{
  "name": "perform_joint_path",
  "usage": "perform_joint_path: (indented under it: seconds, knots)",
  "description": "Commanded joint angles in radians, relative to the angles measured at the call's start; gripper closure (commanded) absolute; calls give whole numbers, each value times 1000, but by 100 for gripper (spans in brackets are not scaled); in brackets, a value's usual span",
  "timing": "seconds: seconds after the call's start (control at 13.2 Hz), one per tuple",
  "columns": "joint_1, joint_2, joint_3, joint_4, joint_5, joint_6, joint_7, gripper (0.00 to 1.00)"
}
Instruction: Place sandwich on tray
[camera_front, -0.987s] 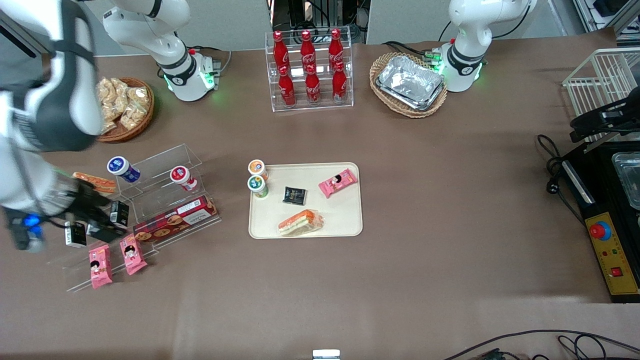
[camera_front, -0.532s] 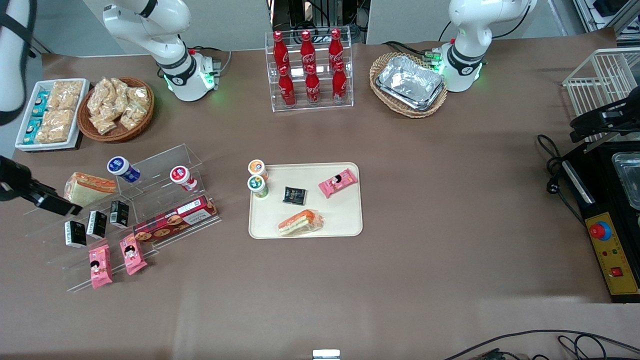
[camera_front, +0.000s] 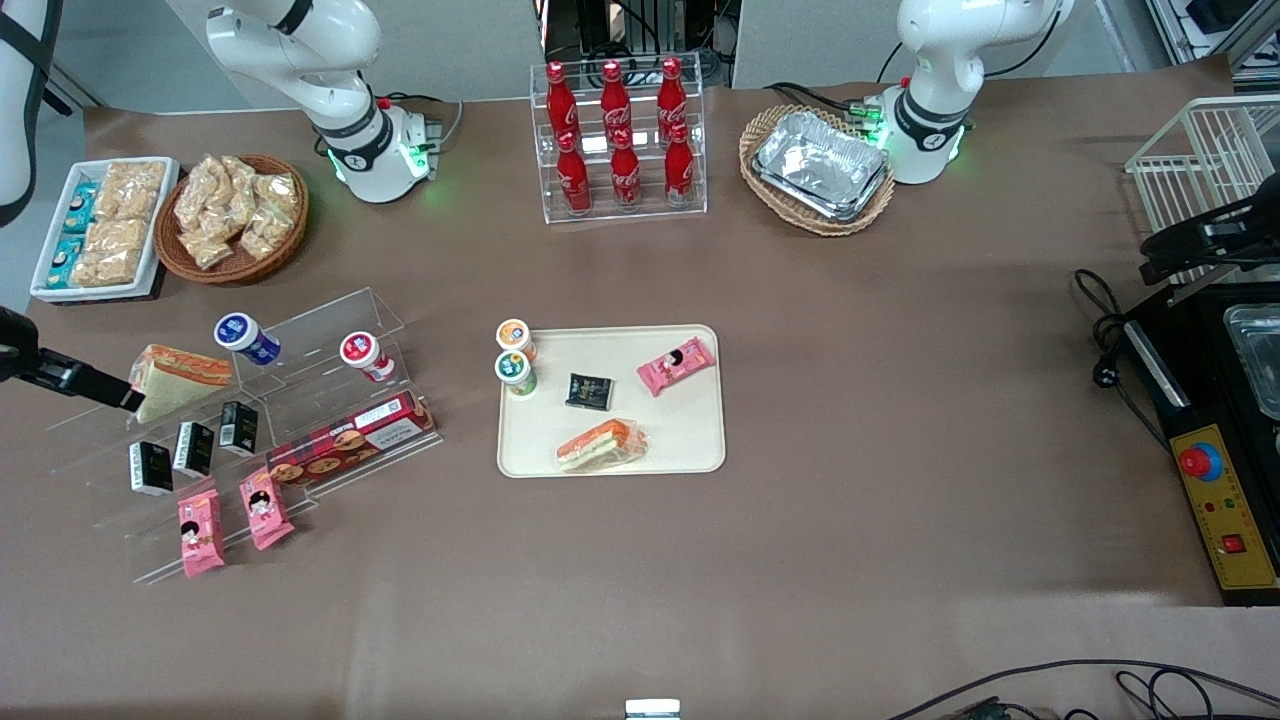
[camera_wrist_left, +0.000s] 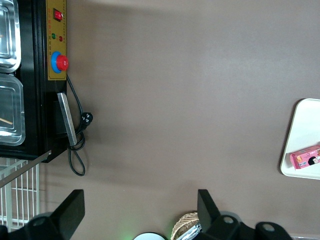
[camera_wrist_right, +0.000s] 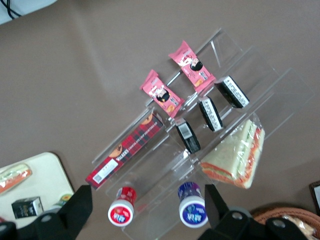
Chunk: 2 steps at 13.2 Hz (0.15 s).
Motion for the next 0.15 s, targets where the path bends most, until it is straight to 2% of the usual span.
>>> perform_joint_path:
  seconds: [0.0, 0.08]
  knots:
    - [-12, -89, 9, -17, -32, -103, -20, 0]
    - [-12, -106, 11, -18, -49, -125, -21, 0]
